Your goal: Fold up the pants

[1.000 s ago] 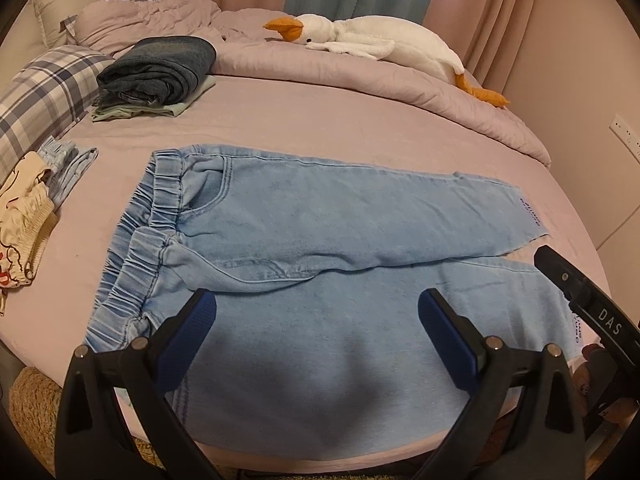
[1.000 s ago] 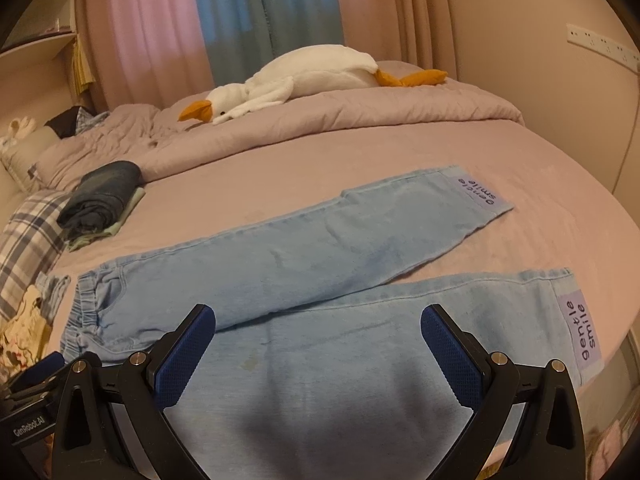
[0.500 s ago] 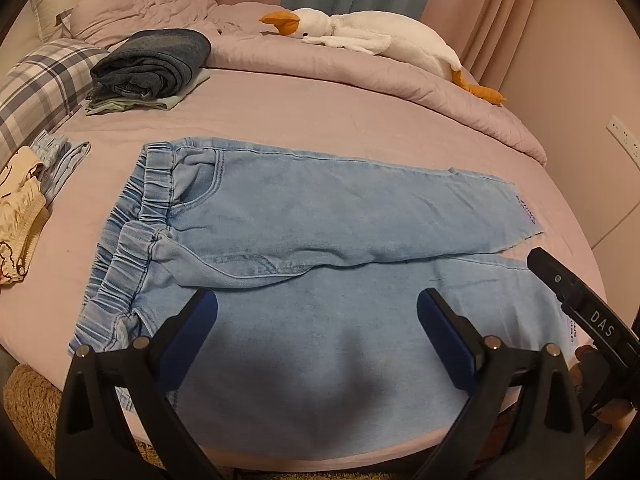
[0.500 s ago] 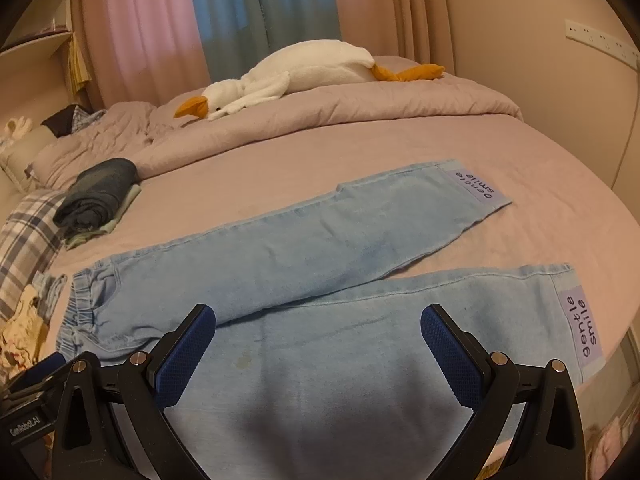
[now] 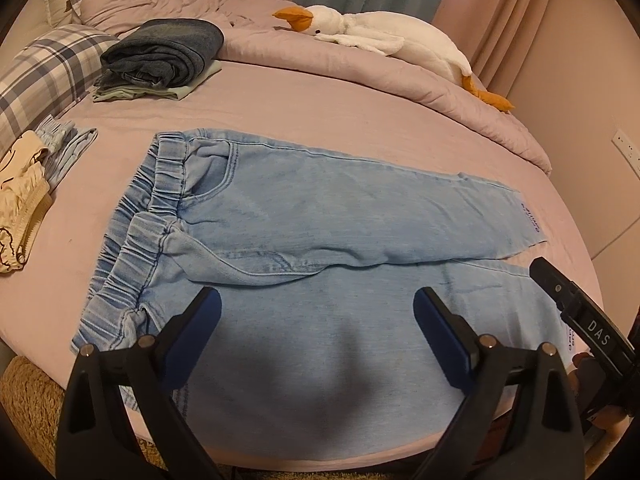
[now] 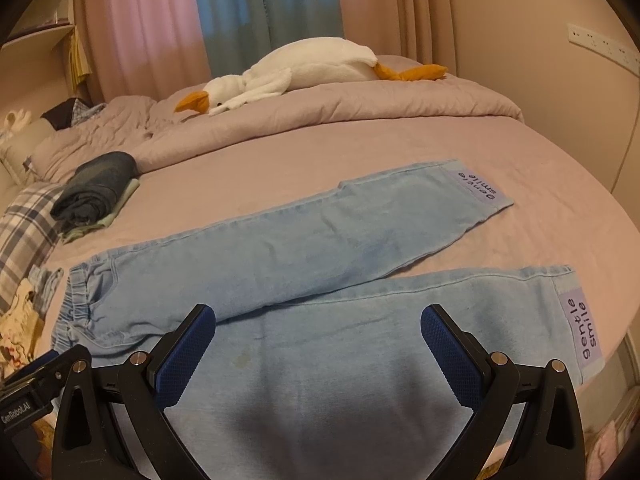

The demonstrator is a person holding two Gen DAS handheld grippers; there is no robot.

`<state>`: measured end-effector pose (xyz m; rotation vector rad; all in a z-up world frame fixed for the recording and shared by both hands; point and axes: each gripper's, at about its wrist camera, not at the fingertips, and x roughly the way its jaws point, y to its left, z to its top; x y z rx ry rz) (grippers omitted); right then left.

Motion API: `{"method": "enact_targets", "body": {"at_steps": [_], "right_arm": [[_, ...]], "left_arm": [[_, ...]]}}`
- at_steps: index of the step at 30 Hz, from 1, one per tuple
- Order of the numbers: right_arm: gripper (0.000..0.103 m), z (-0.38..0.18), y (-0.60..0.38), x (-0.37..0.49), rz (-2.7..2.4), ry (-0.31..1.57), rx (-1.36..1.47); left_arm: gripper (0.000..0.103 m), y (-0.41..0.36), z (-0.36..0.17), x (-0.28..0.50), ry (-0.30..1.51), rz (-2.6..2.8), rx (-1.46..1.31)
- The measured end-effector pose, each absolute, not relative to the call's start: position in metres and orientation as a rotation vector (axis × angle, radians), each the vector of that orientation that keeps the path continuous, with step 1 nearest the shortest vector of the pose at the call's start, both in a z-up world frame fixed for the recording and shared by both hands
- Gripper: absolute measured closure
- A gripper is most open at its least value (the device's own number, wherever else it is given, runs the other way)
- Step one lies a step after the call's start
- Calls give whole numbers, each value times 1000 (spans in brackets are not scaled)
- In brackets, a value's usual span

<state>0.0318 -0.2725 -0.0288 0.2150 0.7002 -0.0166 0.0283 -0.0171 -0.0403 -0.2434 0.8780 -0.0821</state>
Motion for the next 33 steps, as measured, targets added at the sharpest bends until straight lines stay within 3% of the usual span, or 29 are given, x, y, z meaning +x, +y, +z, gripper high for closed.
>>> {"method": "enact_targets", "body": {"at_steps": [33], "right_arm": [[0,-32,-269,30,-32,722,216]], "left_arm": [[7,-19,-38,26,871,-83,-228]]}}
